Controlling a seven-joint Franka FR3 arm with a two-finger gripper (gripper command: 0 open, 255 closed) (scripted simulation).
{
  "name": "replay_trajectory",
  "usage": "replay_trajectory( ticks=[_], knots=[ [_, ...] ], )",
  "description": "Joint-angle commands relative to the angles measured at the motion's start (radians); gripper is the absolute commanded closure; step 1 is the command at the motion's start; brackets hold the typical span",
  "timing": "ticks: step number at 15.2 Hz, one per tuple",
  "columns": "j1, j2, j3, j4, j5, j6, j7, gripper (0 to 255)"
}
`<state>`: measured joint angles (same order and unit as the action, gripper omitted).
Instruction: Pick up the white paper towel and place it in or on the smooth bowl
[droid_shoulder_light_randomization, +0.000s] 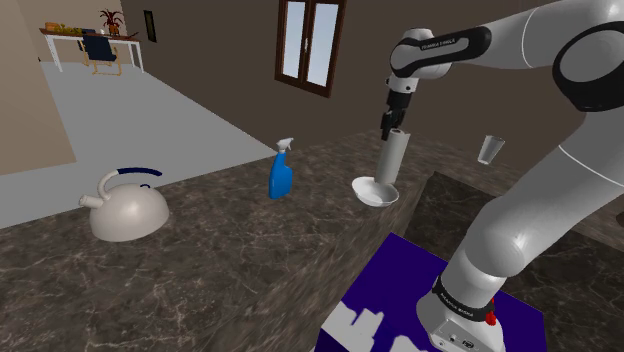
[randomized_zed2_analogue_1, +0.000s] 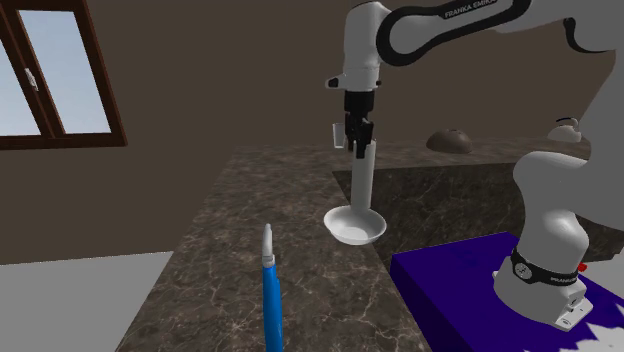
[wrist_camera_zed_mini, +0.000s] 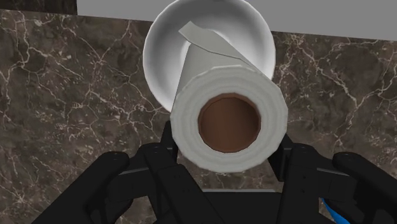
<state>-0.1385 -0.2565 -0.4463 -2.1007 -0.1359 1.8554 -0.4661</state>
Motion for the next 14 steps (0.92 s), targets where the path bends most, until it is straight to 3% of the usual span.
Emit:
replay_trajectory(
  ticks=[1,8,14],
  knots=[
    [-0.001,0.003,-0.002,-0.025,0.000,0.029,0.001,255],
    [-0.002,0.022,-0.012,-0.097,0.001,0.118,-0.002,255],
    [-0.002,0.022,-0.012,-0.096,0.002,0.118,-0.002,255]
  ],
)
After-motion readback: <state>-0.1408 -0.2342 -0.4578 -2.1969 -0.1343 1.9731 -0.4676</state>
